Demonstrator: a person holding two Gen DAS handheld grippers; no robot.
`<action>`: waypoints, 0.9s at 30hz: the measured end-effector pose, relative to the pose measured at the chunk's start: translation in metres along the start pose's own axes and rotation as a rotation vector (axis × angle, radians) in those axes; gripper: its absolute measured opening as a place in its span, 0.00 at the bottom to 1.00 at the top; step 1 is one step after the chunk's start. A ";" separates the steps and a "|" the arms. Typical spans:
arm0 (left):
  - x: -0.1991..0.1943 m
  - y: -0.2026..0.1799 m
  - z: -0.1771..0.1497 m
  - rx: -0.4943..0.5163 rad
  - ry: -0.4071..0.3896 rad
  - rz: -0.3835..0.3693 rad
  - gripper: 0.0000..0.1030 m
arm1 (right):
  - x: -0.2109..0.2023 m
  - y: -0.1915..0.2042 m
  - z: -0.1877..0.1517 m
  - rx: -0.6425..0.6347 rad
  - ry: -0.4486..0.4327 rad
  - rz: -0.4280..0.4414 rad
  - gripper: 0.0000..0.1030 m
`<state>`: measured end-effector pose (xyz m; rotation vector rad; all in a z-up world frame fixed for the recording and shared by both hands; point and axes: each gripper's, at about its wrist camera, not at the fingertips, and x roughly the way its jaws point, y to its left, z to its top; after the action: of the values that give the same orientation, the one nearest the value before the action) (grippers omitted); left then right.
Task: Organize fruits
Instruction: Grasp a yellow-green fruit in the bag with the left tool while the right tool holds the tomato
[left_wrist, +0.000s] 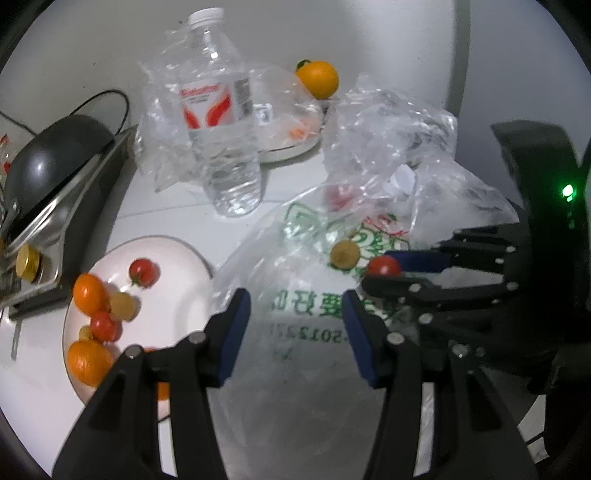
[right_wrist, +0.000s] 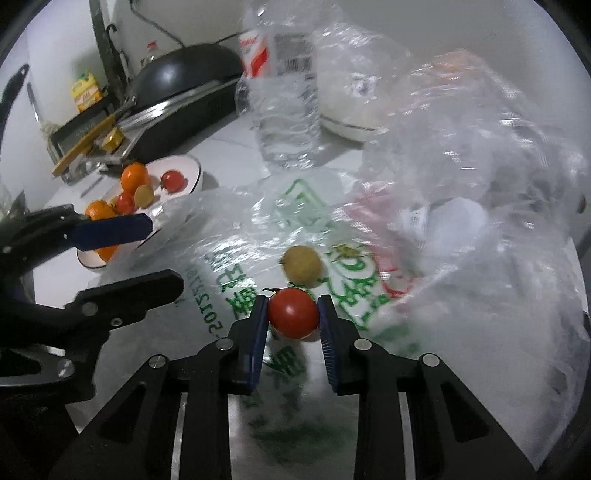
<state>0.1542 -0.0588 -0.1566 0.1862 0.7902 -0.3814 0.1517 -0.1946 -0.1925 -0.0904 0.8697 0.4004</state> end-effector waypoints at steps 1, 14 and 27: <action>0.002 -0.002 0.002 0.007 0.001 0.001 0.51 | -0.004 -0.005 -0.001 0.010 -0.009 -0.006 0.28; 0.045 -0.041 0.026 0.106 0.042 -0.023 0.51 | -0.022 -0.043 -0.011 0.084 -0.059 -0.026 0.28; 0.071 -0.052 0.029 0.191 0.074 -0.015 0.27 | -0.023 -0.048 -0.011 0.097 -0.078 -0.027 0.28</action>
<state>0.1981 -0.1337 -0.1889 0.3745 0.8287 -0.4662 0.1485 -0.2484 -0.1862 0.0027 0.8083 0.3340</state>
